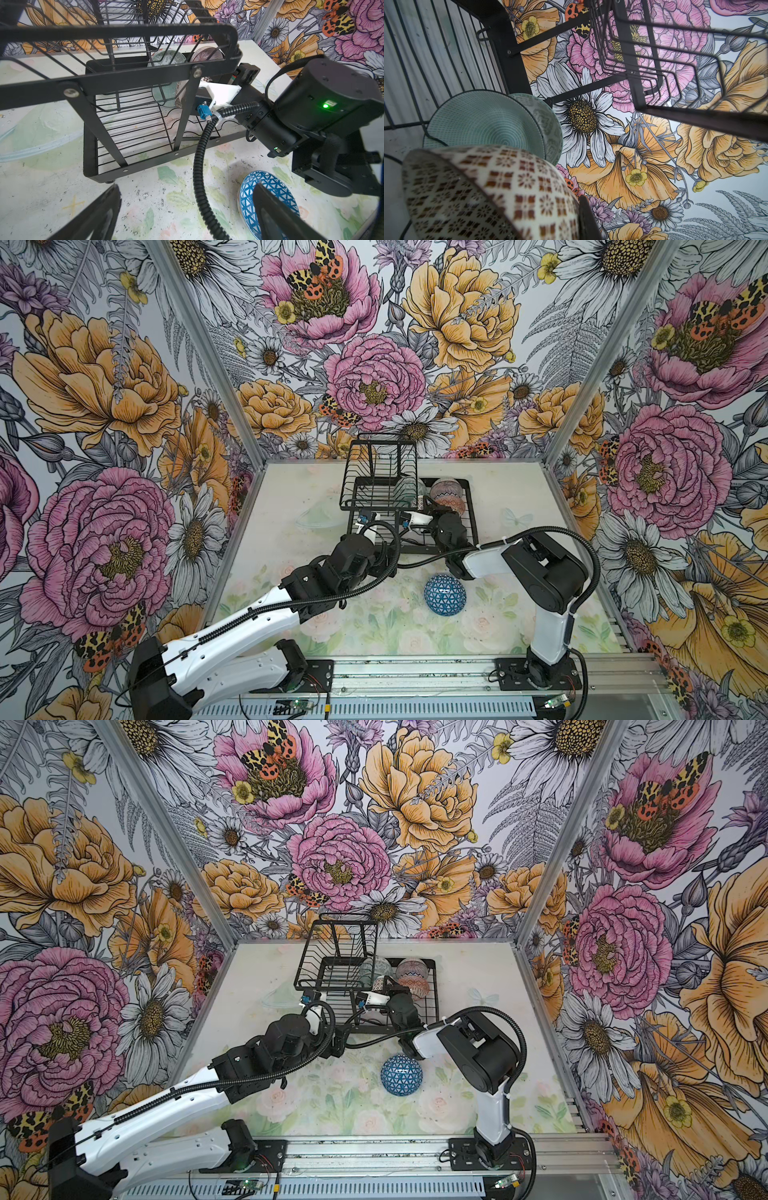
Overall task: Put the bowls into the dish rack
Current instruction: 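Lower the brown-patterned bowl into the rack slot beside the teal-striped bowl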
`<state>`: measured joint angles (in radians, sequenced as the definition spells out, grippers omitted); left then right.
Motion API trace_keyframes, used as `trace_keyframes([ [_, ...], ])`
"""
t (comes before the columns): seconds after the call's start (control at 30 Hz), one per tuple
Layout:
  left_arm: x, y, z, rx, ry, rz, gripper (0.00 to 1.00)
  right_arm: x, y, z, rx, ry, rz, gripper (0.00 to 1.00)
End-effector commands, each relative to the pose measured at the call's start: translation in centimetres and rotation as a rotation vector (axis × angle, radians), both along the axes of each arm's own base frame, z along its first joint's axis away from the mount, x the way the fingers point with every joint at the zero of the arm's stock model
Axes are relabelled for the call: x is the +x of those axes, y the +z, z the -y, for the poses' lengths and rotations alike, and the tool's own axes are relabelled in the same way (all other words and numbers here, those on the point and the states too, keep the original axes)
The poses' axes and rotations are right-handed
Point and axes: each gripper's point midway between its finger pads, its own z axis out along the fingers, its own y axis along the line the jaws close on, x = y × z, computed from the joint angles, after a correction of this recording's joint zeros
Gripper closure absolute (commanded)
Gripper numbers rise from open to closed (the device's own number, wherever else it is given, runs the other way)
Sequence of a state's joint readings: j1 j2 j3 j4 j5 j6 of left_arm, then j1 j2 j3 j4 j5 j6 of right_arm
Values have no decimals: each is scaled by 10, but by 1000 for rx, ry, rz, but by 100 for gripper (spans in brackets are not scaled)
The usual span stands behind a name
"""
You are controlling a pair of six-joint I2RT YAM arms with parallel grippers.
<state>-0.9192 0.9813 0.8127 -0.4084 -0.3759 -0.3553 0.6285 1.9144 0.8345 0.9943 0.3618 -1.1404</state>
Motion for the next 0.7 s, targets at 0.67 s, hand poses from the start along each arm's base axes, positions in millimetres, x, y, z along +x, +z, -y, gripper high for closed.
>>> trace_keyframes([
  [0.67, -1, -3, -1, -4, -11, -3, 1, 7, -11, -34, 158, 76, -35, 100],
])
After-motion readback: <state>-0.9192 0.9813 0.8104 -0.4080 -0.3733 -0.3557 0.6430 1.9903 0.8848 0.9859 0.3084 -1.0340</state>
